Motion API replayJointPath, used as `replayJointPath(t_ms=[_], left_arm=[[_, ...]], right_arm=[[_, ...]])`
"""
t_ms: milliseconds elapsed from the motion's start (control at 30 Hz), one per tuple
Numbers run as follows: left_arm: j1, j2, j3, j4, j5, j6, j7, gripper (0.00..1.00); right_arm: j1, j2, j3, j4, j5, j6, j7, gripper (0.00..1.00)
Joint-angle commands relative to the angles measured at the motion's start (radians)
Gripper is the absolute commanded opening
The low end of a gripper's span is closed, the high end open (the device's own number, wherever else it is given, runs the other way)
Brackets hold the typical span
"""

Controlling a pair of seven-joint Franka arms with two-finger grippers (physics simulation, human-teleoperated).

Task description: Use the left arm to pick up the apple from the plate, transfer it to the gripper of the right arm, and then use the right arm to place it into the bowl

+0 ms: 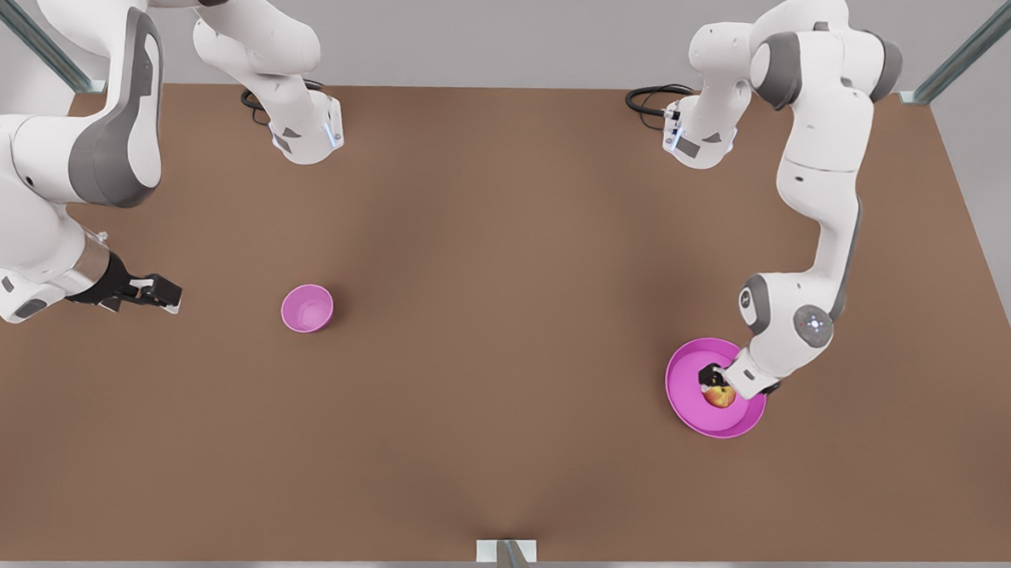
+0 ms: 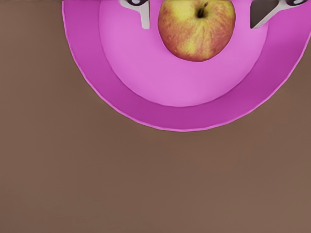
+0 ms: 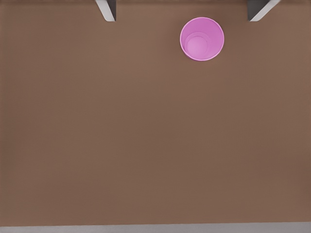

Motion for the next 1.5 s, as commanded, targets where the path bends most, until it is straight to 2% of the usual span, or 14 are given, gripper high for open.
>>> replayJointPath(t_ms=[0,367,733,1167,1300,1367,1467], left_arm=[[-0.001,0.008,0.000,0.001,0.001,0.026,0.047,1.00],[-0.003,0.045,0.000,0.008,0.003,0.028,0.047,0.99],[-0.003,0.053,0.000,0.020,0.003,0.028,0.047,0.74],[-0.012,0.057,-0.001,0.028,0.004,0.026,0.046,0.71],[-0.045,-0.029,-0.003,0.028,0.001,0.016,0.033,0.71],[-0.053,-0.056,-0.069,0.028,-0.003,0.014,-0.040,0.71],[-0.050,-0.079,-0.270,0.060,-0.276,0.016,-0.088,0.70]], right_arm=[[0.000,-0.001,0.000,0.000,0.001,-0.001,-0.005,1.00],[-0.008,0.002,-0.005,-0.001,0.001,-0.001,-0.006,1.00],[-0.014,0.005,-0.005,-0.001,0.001,-0.001,-0.020,1.00],[-0.017,0.005,-0.005,-0.001,0.001,-0.001,-0.020,1.00],[-0.017,0.005,-0.005,-0.001,0.001,-0.001,-0.020,1.00],[-0.015,0.005,-0.005,-0.001,0.002,-0.001,-0.014,1.00],[-0.014,0.005,-0.002,-0.001,0.045,-0.001,-0.009,1.00]])
